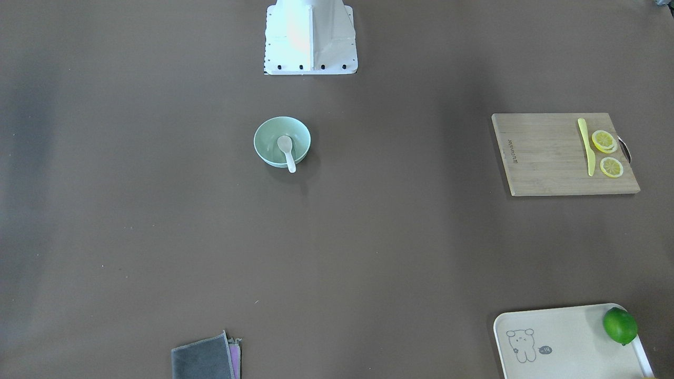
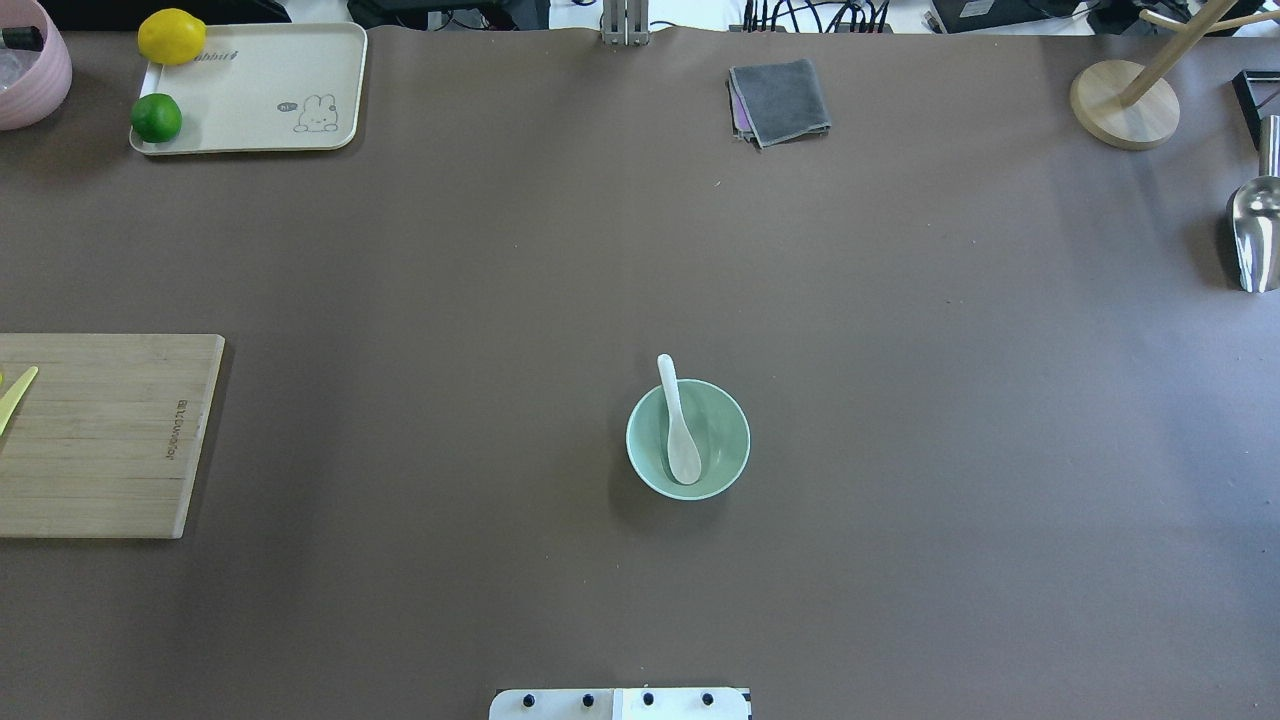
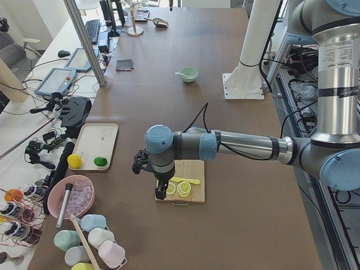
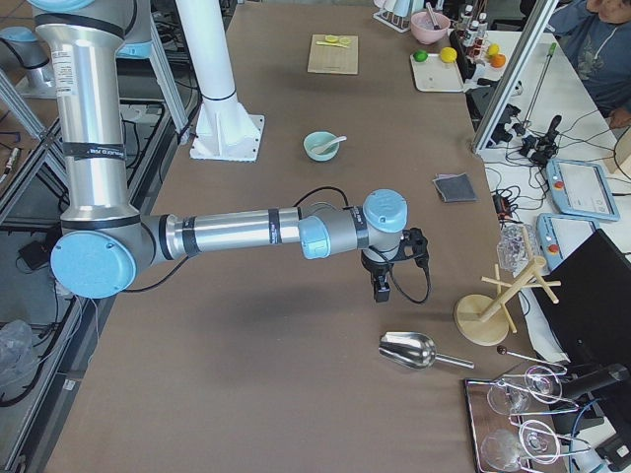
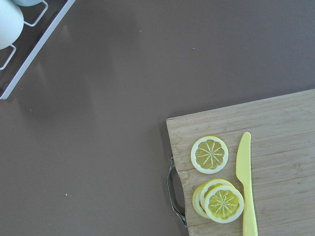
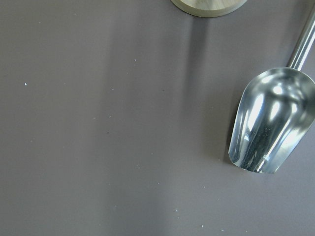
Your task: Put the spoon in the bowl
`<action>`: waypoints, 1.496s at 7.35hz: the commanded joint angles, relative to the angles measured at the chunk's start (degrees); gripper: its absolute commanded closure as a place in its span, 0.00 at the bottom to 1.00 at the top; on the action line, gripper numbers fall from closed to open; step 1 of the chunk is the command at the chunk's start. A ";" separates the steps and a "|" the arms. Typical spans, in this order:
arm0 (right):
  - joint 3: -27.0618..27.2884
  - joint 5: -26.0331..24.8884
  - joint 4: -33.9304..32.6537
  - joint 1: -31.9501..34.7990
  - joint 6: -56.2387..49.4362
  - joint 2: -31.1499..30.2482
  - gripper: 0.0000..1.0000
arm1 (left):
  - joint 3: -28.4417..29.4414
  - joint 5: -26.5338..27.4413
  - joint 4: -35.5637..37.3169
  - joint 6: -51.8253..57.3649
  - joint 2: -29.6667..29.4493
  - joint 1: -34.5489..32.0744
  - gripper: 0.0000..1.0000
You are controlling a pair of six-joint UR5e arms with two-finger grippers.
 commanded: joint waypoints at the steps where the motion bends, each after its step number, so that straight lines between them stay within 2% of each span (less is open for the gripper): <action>1: -0.36 -0.38 -0.01 0.19 0.00 -0.02 0.00 | -0.22 3.44 -0.07 0.03 -0.35 -0.03 0.02; 11: -1.94 -0.03 0.08 0.28 -0.09 0.16 0.00 | -0.57 2.83 -0.33 -0.06 0.01 -0.12 0.02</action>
